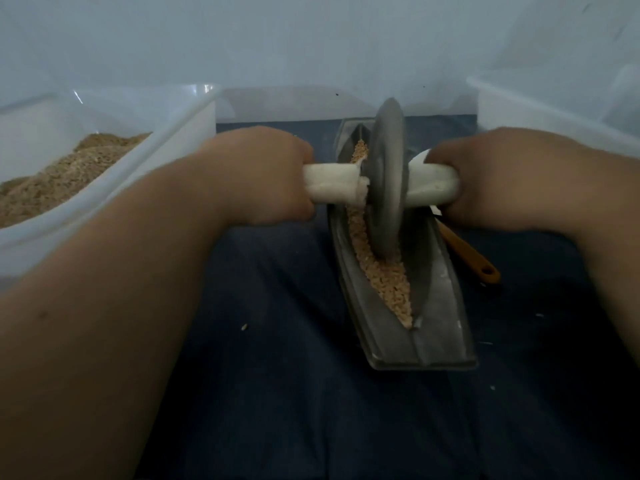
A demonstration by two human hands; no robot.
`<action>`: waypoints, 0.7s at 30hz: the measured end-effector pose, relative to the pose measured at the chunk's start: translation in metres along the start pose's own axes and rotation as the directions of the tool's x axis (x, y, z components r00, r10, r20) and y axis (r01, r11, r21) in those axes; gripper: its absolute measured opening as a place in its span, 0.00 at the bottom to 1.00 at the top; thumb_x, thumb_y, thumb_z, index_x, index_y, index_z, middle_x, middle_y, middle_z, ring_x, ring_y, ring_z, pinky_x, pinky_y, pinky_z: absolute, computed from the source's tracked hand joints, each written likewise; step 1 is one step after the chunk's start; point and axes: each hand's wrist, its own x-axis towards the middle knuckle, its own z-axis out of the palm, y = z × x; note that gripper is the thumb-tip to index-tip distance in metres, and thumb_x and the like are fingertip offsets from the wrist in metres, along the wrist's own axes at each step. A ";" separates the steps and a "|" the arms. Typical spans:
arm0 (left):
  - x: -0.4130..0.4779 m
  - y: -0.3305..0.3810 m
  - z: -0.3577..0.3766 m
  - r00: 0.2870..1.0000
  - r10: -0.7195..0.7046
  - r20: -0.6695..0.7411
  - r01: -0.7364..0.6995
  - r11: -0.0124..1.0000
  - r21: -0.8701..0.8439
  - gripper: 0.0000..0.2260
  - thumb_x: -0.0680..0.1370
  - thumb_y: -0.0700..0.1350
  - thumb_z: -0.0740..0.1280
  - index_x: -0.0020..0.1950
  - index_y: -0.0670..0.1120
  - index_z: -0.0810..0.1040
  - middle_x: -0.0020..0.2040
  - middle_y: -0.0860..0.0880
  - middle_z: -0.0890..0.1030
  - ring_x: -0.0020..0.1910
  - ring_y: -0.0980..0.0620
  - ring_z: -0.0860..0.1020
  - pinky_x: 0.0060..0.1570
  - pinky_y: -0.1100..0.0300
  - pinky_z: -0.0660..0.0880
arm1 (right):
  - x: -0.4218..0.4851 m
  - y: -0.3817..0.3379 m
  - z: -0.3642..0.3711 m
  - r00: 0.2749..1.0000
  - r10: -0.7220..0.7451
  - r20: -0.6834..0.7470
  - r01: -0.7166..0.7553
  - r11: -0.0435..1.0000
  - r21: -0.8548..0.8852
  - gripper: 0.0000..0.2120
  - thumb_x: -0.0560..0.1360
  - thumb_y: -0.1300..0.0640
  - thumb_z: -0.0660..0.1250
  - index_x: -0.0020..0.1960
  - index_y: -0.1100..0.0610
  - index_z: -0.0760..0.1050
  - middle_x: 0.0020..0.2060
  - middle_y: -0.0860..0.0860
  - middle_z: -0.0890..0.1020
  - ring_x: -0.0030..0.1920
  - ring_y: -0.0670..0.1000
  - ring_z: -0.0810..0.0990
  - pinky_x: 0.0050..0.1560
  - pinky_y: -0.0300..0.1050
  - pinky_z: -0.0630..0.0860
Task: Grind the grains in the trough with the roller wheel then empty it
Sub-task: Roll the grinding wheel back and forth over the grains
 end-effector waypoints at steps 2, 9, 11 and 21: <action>0.011 0.002 0.012 0.979 -0.092 -0.181 0.102 0.994 0.044 0.12 0.68 0.54 0.66 0.50 0.55 0.76 0.38 0.54 0.75 0.39 0.47 0.76 0.38 0.57 0.67 | 0.010 0.000 0.012 0.979 0.072 -0.191 -0.077 0.997 -0.019 0.07 0.68 0.56 0.66 0.43 0.46 0.70 0.32 0.46 0.74 0.31 0.50 0.71 0.31 0.40 0.62; 0.027 0.007 0.030 0.892 -0.115 -0.437 0.204 0.966 0.161 0.09 0.71 0.49 0.66 0.49 0.49 0.76 0.42 0.47 0.77 0.42 0.42 0.75 0.42 0.54 0.62 | 0.025 0.000 0.029 0.906 0.084 -0.414 -0.123 0.990 -0.070 0.08 0.69 0.57 0.68 0.47 0.52 0.74 0.40 0.55 0.78 0.40 0.61 0.77 0.41 0.48 0.62; 0.021 0.004 0.023 0.942 -0.122 -0.312 0.165 0.979 0.117 0.07 0.70 0.50 0.66 0.46 0.51 0.74 0.37 0.51 0.73 0.37 0.45 0.72 0.38 0.56 0.65 | 0.018 0.001 0.020 0.951 0.044 -0.307 -0.049 0.999 -0.008 0.08 0.69 0.52 0.69 0.46 0.50 0.71 0.38 0.51 0.76 0.38 0.57 0.76 0.37 0.46 0.65; -0.023 -0.006 -0.028 0.930 0.201 0.307 -0.135 0.966 -0.222 0.31 0.57 0.81 0.57 0.44 0.59 0.75 0.38 0.61 0.80 0.36 0.63 0.78 0.33 0.61 0.68 | -0.047 -0.007 -0.052 0.957 -0.206 0.205 0.144 0.949 0.282 0.31 0.54 0.16 0.52 0.51 0.31 0.64 0.45 0.22 0.70 0.43 0.29 0.73 0.32 0.37 0.66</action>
